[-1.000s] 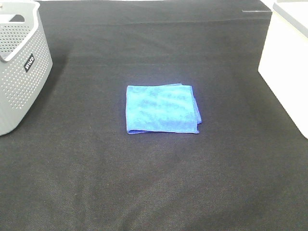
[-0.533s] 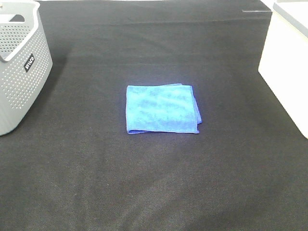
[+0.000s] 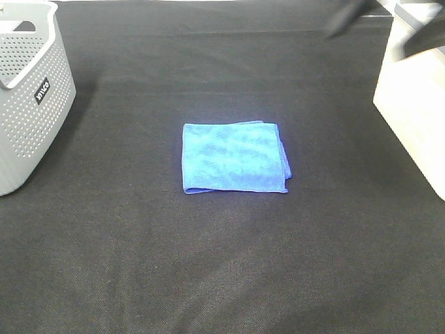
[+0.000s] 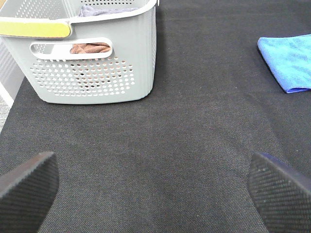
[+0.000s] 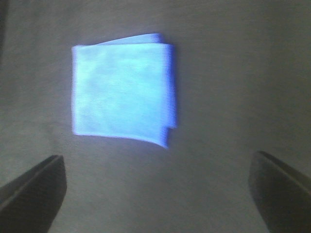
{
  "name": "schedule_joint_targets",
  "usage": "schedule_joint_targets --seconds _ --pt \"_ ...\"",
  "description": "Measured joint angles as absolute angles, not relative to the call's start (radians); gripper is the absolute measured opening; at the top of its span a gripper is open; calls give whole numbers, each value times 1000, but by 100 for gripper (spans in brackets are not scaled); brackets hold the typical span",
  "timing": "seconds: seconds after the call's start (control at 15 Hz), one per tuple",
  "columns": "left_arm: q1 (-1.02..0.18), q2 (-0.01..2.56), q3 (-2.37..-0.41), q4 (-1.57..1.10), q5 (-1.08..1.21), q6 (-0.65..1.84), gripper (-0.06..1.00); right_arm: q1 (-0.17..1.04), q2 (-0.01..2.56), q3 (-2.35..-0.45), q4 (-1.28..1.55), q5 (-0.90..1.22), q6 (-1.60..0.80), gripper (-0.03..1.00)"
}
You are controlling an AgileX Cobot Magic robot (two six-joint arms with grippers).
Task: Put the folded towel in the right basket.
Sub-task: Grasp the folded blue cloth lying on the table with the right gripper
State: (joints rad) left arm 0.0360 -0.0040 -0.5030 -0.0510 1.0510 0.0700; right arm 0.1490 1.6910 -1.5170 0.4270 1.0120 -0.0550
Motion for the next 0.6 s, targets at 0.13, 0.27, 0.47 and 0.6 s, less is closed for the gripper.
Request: schedule_joint_targets --seconds 0.13,0.27,0.47,0.6 --pt "36 -4 -503 -51 1051 70 99 188 1923 -1599 526 990 -101 98" --pt "36 -4 -503 -51 1051 70 99 188 2074 -1640 549 975 -136 98" --pt "36 -4 -503 -51 1051 70 99 188 2225 -1653 568 900 -153 98" --pt "36 -4 -503 -51 1051 70 99 188 2303 -1653 588 858 -155 98"
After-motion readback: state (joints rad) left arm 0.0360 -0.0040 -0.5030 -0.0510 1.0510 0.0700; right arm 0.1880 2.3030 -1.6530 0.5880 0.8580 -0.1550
